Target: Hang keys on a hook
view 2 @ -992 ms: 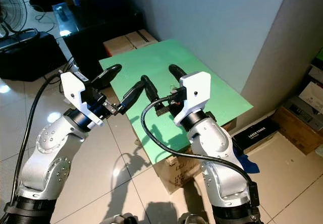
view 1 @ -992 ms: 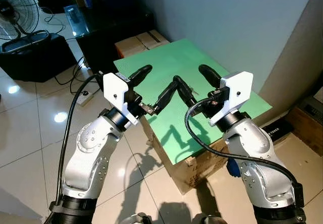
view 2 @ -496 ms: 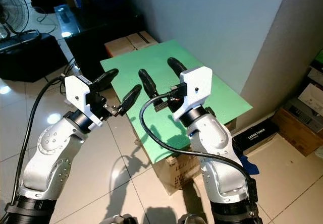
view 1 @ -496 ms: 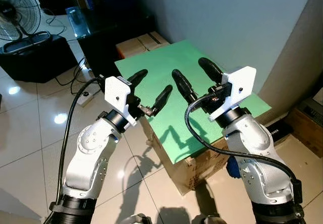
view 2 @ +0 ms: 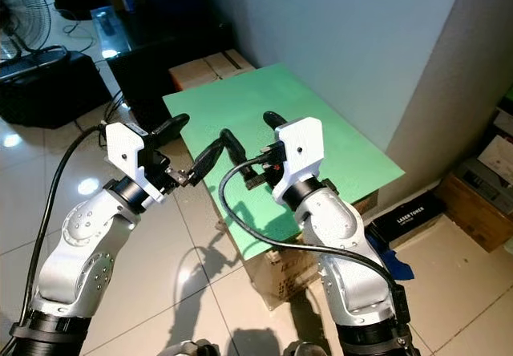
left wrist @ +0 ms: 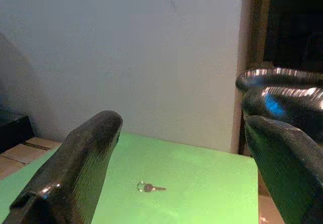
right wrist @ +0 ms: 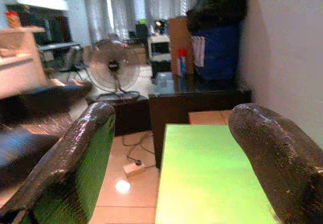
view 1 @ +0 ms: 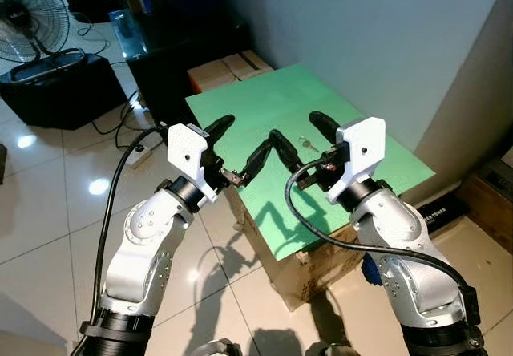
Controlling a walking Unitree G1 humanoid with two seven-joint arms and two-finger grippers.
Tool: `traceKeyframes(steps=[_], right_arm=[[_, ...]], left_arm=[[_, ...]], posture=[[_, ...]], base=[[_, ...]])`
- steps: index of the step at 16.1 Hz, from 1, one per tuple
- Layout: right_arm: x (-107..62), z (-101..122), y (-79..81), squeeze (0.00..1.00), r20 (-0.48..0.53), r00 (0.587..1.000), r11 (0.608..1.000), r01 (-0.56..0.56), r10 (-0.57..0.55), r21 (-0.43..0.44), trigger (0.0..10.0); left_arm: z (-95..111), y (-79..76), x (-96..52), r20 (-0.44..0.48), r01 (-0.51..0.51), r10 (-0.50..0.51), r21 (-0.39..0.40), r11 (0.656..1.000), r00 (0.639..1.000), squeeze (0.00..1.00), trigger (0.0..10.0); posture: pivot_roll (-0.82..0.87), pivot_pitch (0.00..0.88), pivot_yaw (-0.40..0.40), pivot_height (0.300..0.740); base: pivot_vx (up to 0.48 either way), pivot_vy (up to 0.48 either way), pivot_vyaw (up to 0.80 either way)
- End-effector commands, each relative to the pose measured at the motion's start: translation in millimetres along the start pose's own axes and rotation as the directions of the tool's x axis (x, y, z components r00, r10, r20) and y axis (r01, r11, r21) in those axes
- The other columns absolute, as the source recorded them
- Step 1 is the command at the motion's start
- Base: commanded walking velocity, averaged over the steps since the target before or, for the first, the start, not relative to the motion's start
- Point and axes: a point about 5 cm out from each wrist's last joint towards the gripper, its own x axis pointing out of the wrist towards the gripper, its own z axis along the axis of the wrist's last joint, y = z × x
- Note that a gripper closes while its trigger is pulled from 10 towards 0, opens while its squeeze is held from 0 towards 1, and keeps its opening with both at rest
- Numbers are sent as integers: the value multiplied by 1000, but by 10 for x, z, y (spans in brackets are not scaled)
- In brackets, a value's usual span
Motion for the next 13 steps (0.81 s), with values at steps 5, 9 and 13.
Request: traceKeyframes(steps=[5, 9, 13], right_arm=[[-181, -38, -184, 0, -4, 986, 986, 169, -169, -3, 10000], [-551, -271, -579, 0, -98, 878, 867, 437, -469, -241, 10000], [-670, -336, -583, 0, -102, 850, 834, 474, -518, -284, 10000]], left_arm=[[-198, 334, -68, -142, -225, 247, 156, 962, 958, 0, 10000], [-524, 574, -360, -260, -420, 476, 243, 874, 840, 0, 10000], [-579, 523, -294, -257, -440, 495, 242, 865, 830, 0, 10000]], posture=[[-124, 16, 111, 740], [-158, 0, 127, 740], [-182, 0, 130, 740]], base=[[0, 0, 0], [0, 0, 0], [0, -86, 0]])
